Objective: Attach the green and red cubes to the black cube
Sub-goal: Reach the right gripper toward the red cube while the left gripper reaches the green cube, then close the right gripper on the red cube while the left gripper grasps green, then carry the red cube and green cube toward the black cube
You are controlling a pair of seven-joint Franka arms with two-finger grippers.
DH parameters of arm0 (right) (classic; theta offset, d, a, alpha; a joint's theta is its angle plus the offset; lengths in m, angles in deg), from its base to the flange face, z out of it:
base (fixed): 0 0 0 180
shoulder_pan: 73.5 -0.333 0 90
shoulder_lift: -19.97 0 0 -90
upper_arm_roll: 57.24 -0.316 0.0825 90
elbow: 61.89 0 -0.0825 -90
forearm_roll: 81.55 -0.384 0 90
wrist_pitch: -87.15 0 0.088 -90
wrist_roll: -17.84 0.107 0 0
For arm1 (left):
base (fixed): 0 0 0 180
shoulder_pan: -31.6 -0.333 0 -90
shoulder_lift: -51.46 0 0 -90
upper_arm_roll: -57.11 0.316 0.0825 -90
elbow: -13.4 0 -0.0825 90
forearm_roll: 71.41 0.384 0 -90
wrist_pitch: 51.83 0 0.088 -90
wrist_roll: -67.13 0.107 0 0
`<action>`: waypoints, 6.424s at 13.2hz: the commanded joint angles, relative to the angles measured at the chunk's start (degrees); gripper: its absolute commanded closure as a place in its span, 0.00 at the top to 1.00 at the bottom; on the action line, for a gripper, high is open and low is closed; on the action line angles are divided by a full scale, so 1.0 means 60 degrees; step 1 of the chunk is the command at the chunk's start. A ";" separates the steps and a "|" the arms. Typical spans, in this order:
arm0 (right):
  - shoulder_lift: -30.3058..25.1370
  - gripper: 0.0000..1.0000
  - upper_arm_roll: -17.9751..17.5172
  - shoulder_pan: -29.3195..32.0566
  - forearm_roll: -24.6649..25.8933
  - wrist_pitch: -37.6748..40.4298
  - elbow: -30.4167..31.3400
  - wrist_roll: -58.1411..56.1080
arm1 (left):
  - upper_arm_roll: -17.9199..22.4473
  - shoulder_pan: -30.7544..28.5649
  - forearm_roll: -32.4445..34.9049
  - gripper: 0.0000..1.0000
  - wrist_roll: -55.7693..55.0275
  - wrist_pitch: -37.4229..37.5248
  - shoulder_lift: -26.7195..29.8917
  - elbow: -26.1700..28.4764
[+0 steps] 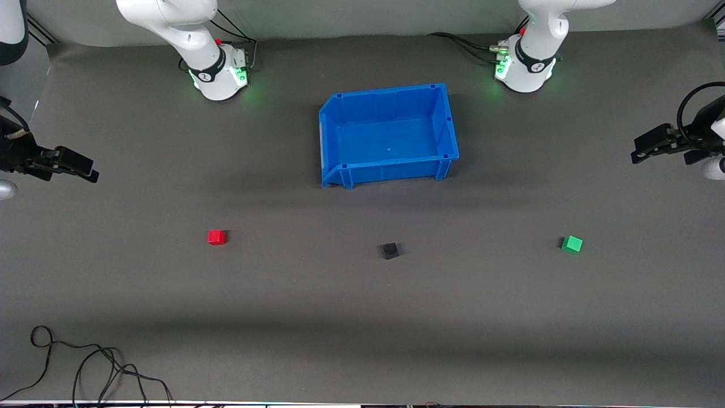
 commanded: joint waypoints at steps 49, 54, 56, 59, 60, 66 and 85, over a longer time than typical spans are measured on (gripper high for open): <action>0.4404 0.99 0.0065 -0.0659 -0.4565 -0.8694 0.5014 1.0925 | 0.0095 -0.0221 0.0978 0.52 0.0219 -0.8107 -0.5483 0.2965; 0.4303 0.65 0.0094 -0.0674 -0.4550 -0.8606 0.4970 1.0910 | 0.0095 -0.0221 0.0992 0.48 0.0219 -0.8165 -0.5498 0.2935; 0.4259 0.48 0.0095 -0.0674 -0.4550 -0.8591 0.4941 1.0910 | 0.0095 -0.0235 0.0992 0.40 0.0219 -0.8151 -0.5498 0.2892; 0.4230 0.26 0.0095 -0.0674 -0.4535 -0.8591 0.4912 1.0895 | 0.0095 -0.0206 0.0992 0.38 0.0234 -0.8165 -0.5498 0.2848; 0.4186 0.26 0.0095 -0.0674 -0.4535 -0.8591 0.4911 1.0895 | 0.0095 -0.0206 0.0992 0.36 0.0234 -0.8165 -0.5498 0.2848; 0.4112 0.26 0.0138 -0.0674 -0.4535 -0.7450 0.4238 1.0925 | 0.0008 -0.0119 0.0816 0.00 -0.1400 -0.7947 -0.5381 0.2629; 0.6556 0.25 0.0168 -0.5374 -0.4126 -0.7493 -0.0241 1.4558 | -0.0227 0.3425 -0.0530 0.00 -1.7691 -0.8573 -0.5365 0.2115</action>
